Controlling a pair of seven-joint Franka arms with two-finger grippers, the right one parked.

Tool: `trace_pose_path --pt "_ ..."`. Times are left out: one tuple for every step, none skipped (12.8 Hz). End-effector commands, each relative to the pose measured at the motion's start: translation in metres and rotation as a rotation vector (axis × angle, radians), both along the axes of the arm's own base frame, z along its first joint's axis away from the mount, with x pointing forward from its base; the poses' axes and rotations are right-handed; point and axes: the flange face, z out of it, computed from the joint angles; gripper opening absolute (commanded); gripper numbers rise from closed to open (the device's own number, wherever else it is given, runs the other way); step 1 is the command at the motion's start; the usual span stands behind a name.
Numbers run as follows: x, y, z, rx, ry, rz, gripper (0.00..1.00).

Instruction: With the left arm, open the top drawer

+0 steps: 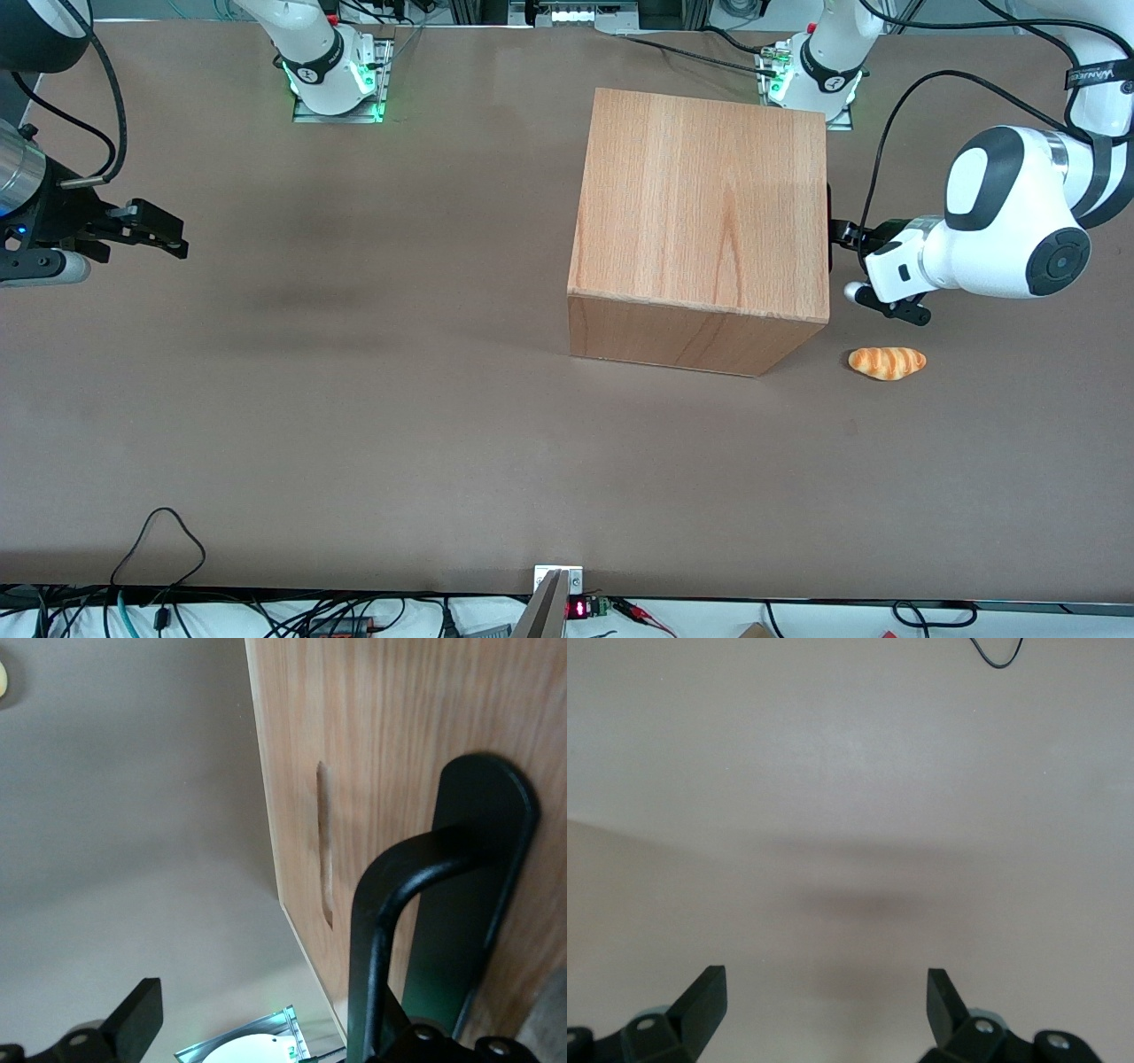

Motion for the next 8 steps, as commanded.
trace_pose_path --pt "0.013 0.017 -0.009 0.007 -0.031 0.021 1.00" --pt "0.015 0.028 -0.007 0.016 -0.033 0.040 1.00" --pt "0.016 0.037 -0.007 0.017 -0.034 0.053 1.00" --pt "0.016 0.039 -0.007 0.017 -0.033 0.057 1.00" --pt "0.016 0.043 -0.008 0.026 -0.033 0.060 1.00" --pt "0.018 0.047 -0.006 0.045 -0.039 0.057 1.00" --pt "0.023 0.057 -0.011 0.051 -0.035 0.067 1.00" --pt "0.026 0.072 -0.011 0.053 -0.038 0.091 1.00"
